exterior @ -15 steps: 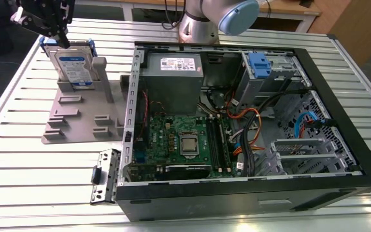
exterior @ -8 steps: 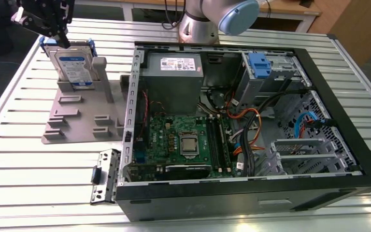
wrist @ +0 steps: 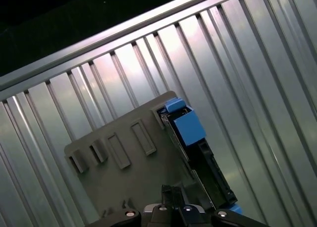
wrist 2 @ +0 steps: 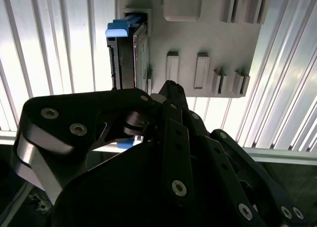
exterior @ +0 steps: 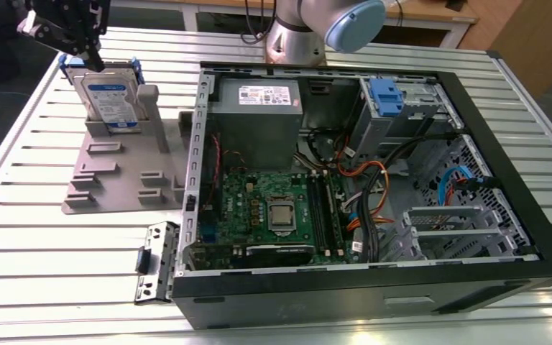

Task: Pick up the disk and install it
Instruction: 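Pick up the disk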

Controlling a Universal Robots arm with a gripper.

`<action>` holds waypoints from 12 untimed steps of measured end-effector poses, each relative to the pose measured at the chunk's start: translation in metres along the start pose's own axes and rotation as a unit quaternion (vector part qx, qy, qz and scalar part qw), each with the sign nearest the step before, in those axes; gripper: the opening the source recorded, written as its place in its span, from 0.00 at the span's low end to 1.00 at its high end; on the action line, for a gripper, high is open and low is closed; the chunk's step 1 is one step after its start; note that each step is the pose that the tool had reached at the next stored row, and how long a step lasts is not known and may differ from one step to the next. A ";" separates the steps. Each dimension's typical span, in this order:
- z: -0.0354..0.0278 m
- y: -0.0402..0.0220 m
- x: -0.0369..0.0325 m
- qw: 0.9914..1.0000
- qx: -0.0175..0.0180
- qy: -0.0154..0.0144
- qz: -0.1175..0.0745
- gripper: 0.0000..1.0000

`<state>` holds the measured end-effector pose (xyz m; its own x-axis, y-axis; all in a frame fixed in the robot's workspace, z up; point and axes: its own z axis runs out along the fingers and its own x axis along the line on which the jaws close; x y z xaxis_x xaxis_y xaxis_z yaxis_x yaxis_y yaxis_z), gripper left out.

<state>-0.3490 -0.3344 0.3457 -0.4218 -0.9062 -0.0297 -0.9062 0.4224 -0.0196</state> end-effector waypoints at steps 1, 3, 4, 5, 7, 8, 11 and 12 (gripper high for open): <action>0.0000 0.0000 0.0000 1.000 0.000 0.000 -0.001 0.10; 0.0000 0.0000 0.0000 1.000 0.000 0.000 -0.004 0.10; 0.0000 0.0000 0.0000 1.000 0.000 0.000 -0.006 0.10; 0.0000 0.0000 0.0000 1.000 0.000 0.000 -0.007 0.10; 0.0000 0.0000 0.0000 1.000 0.000 0.000 -0.010 0.10; 0.0000 0.0000 0.0000 1.000 0.000 0.000 -0.012 0.10; 0.0000 0.0000 0.0000 1.000 0.000 0.000 -0.016 0.10; 0.0000 0.0000 0.0000 1.000 -0.001 0.000 -0.018 0.10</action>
<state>-0.3490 -0.3345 0.3457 -0.3888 -0.9208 -0.0296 -0.9208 0.3894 -0.0196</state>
